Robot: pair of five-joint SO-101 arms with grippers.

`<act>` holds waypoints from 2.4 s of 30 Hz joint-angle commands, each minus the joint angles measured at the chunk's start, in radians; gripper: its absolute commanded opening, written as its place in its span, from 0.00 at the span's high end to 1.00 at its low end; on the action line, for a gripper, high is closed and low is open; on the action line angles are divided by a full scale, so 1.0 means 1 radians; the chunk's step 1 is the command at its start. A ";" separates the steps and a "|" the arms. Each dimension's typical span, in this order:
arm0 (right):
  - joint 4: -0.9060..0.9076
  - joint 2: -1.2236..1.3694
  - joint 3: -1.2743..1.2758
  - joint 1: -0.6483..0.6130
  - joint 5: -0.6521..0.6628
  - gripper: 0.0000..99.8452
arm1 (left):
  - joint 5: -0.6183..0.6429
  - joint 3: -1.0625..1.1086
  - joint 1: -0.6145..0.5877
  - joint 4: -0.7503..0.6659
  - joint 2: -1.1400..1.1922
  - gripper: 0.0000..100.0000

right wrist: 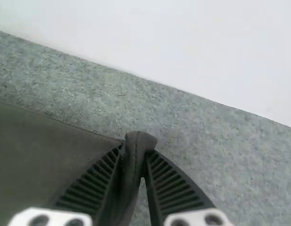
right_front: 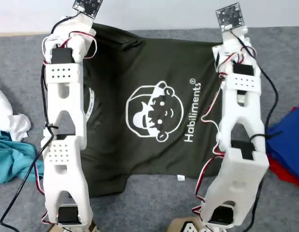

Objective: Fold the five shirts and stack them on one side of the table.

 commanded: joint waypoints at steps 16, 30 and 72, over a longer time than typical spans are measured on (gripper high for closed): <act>0.108 0.005 -0.094 -0.008 0.009 0.99 | -0.002 -0.255 -0.017 0.296 -0.002 1.00; 0.656 -0.136 -0.094 -0.035 0.143 0.99 | -0.061 -0.366 0.014 0.799 -0.054 1.00; 1.285 -0.530 0.419 0.033 0.356 0.99 | -0.279 1.449 0.068 0.798 -1.174 1.00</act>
